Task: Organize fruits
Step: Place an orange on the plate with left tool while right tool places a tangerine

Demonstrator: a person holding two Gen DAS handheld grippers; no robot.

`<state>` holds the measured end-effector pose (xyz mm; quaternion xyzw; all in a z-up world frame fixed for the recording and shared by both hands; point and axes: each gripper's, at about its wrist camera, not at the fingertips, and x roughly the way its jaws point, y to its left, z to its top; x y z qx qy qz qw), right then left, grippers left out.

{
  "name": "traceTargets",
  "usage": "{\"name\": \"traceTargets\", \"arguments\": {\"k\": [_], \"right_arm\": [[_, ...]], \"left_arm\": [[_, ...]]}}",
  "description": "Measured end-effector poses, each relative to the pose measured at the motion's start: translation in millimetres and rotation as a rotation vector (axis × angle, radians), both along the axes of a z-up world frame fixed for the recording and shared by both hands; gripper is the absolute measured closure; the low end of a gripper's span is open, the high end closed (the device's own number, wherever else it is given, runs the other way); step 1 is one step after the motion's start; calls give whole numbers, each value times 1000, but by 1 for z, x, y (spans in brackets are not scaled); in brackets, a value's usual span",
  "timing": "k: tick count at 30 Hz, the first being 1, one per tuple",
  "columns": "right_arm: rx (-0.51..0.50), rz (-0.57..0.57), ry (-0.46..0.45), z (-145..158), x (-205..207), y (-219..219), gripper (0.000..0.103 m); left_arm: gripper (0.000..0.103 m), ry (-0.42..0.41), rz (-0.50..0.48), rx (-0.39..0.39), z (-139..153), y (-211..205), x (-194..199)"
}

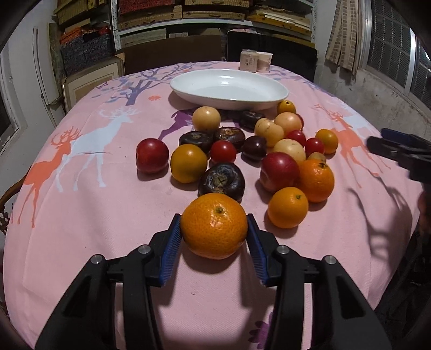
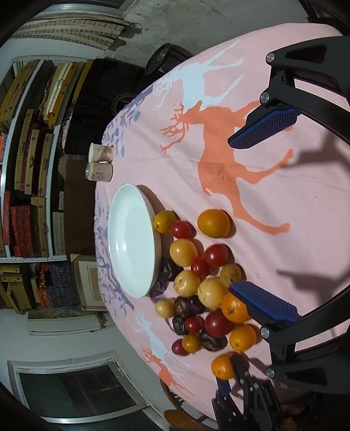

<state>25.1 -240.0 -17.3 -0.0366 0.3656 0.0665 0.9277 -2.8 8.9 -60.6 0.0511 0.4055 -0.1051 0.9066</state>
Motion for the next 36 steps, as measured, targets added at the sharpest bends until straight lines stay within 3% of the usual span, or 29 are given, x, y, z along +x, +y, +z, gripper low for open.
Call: {"name": "traceTargets", "arguments": {"k": [2, 4, 9, 11, 12, 19, 24, 30, 36], "right_arm": [[-56, 2, 34, -10, 18, 3, 30], [-55, 19, 66, -18, 30, 7, 38], [-51, 42, 105, -30, 52, 16, 45], [-30, 61, 154, -38, 62, 21, 63], [-23, 69, 177, -42, 66, 23, 67], [32, 68, 148, -34, 58, 17, 67], [67, 64, 77, -3, 64, 8, 67], [85, 72, 30, 28, 123, 10, 67], [52, 69, 53, 17, 194, 28, 67]], "left_arm": [[57, -13, -5, -7, 4, 0, -3], [57, -18, -6, -7, 5, 0, -4], [57, -16, 10, -24, 5, 5, -3], [57, -13, 15, -27, 5, 7, -1], [57, -11, 16, -30, 4, 7, -1], [57, -16, 29, -74, 9, 17, 3], [57, -42, -9, -117, 41, 18, 27], [57, -50, -43, -163, 79, -2, 111], [57, 52, -5, -178, 62, -29, 210]]}}
